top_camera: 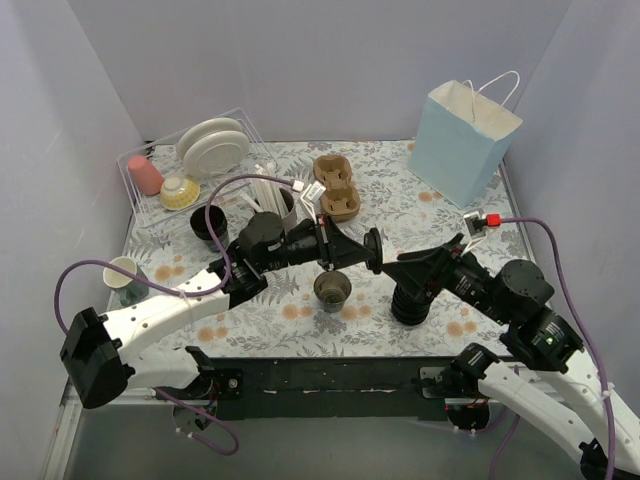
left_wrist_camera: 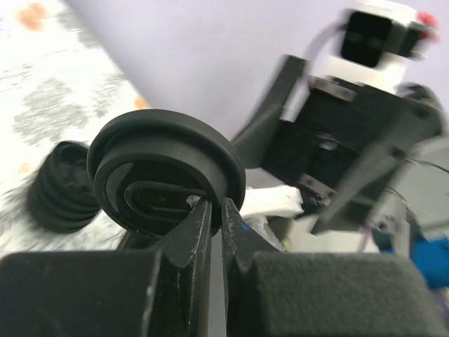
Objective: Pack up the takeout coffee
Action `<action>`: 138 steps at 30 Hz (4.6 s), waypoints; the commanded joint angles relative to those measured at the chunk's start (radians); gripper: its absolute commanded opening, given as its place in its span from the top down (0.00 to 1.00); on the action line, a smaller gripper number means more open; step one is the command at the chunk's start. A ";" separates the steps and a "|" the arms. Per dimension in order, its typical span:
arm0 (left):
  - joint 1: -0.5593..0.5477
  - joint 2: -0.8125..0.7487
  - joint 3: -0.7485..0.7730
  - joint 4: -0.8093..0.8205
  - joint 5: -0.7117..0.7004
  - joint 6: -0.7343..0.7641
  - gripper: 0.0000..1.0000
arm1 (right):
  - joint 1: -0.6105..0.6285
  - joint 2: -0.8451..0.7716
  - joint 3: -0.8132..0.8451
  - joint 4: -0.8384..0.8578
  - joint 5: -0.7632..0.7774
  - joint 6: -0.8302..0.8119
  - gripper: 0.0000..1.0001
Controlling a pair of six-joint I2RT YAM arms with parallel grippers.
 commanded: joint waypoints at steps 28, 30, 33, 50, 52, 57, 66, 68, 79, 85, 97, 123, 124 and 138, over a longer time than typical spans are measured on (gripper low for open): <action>-0.153 0.363 0.537 -1.282 -0.677 0.120 1.00 | 0.002 -0.079 0.137 -0.390 0.327 -0.197 0.04; -0.153 0.368 0.563 -1.288 -0.674 0.123 1.00 | 0.002 -0.079 0.138 -0.390 0.328 -0.197 0.04; -0.153 0.378 0.595 -1.311 -0.671 0.128 1.00 | 0.002 -0.076 0.140 -0.390 0.325 -0.199 0.04; -0.159 0.434 0.589 -1.331 -0.614 0.122 0.97 | 0.002 -0.068 0.149 -0.395 0.316 -0.203 0.03; -0.161 0.441 0.590 -1.336 -0.613 0.122 0.95 | 0.002 -0.068 0.155 -0.398 0.322 -0.206 0.04; -0.161 0.463 0.606 -1.336 -0.623 0.125 0.84 | 0.002 -0.071 0.152 -0.400 0.319 -0.209 0.03; -0.161 0.478 0.632 -1.313 -0.617 0.137 0.65 | 0.002 -0.076 0.140 -0.395 0.305 -0.206 0.03; -0.161 0.472 0.636 -1.305 -0.617 0.137 0.53 | 0.002 -0.074 0.135 -0.392 0.299 -0.205 0.03; -0.153 0.274 0.586 -1.219 -0.778 0.132 0.16 | 0.002 0.071 -0.003 -0.246 0.085 -0.142 0.10; -0.089 0.113 0.356 -1.100 -0.720 0.112 0.16 | 0.002 0.229 -0.064 -0.095 -0.005 -0.136 0.15; 0.017 0.050 0.115 -0.922 -0.587 0.080 0.28 | 0.002 0.452 -0.095 0.070 -0.077 -0.123 0.17; 0.034 0.066 -0.069 -0.813 -0.542 0.027 0.40 | -0.058 0.633 -0.221 0.275 -0.170 -0.139 0.43; 0.035 0.066 -0.075 -0.814 -0.544 0.025 0.41 | -0.059 0.632 -0.230 0.281 -0.175 -0.139 0.44; 0.035 0.052 -0.141 -0.782 -0.542 -0.001 0.45 | -0.115 0.533 -0.246 0.266 -0.196 -0.159 0.49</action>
